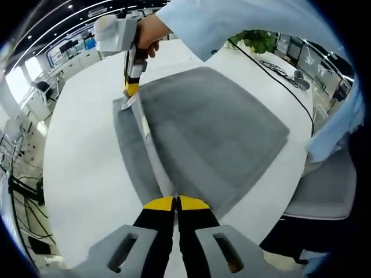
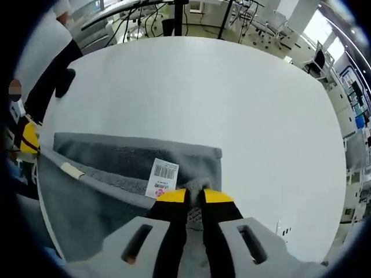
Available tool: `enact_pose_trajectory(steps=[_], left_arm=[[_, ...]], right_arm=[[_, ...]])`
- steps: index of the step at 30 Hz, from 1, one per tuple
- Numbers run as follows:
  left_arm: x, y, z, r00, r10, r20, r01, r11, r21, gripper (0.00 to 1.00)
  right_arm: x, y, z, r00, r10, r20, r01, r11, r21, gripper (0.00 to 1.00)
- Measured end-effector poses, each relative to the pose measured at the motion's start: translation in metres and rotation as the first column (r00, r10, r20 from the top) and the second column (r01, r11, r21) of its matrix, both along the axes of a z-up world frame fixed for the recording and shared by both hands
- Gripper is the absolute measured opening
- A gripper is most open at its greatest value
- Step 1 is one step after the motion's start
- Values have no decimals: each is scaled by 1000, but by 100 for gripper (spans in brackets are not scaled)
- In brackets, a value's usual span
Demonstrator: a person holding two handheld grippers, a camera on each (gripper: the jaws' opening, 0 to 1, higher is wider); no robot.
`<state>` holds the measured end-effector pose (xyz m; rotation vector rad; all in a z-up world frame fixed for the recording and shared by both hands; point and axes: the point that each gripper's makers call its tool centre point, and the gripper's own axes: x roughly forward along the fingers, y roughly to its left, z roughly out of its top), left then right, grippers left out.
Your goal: Fold the towel on the table until its edges align and the towel forms a compact rectangular stack.
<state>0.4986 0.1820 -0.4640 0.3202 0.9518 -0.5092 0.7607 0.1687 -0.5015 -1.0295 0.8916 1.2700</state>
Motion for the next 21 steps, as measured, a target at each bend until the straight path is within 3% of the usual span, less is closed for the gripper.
enact_pose_trajectory(steps=[7,21], left_arm=[[3,8,-16,1000,6,-18,-6,1000,-2,1],[-4,16,-35,998,23,-55,-24,1000,-5,1]], right_arm=[[9,9,-10,1000,-8,-5,8,1000,5,8],[3,12,-14,1000,1,-8,-1,1000,9,10]])
